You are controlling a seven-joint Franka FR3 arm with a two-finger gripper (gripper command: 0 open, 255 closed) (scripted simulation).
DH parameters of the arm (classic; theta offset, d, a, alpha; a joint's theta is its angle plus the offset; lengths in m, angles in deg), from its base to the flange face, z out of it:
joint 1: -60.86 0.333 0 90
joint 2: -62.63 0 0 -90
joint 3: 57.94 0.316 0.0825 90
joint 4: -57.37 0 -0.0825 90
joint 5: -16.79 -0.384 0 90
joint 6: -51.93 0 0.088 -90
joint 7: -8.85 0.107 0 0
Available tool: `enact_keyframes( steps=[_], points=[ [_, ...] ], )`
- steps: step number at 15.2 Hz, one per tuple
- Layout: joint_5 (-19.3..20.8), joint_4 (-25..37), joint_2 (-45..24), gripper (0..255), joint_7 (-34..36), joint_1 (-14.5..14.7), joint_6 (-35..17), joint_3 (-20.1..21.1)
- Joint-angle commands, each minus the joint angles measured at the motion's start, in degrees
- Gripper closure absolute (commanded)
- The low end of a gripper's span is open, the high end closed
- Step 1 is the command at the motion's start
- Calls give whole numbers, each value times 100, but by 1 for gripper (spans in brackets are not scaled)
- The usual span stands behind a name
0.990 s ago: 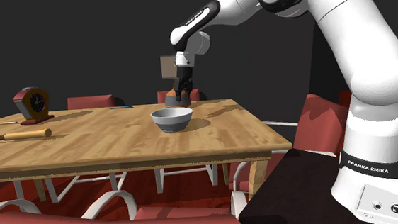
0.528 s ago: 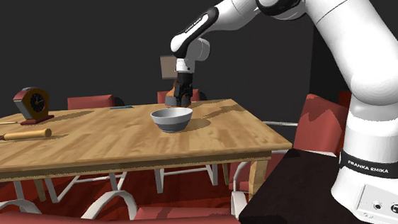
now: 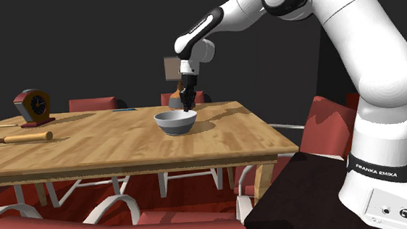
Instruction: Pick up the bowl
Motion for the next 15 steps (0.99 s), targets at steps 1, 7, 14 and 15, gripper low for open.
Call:
enact_keyframes(
  steps=[1, 7, 14, 15],
  points=[
    [0, -1, -2, 255, 0, 2, 1, 2],
    [31, 187, 128, 255, 54, -1, 315, -11],
    [70, 516, 265, 255, 133, -5, 776, -24],
    [75, 570, 279, 255, 144, -6, 844, -26]
  ],
)
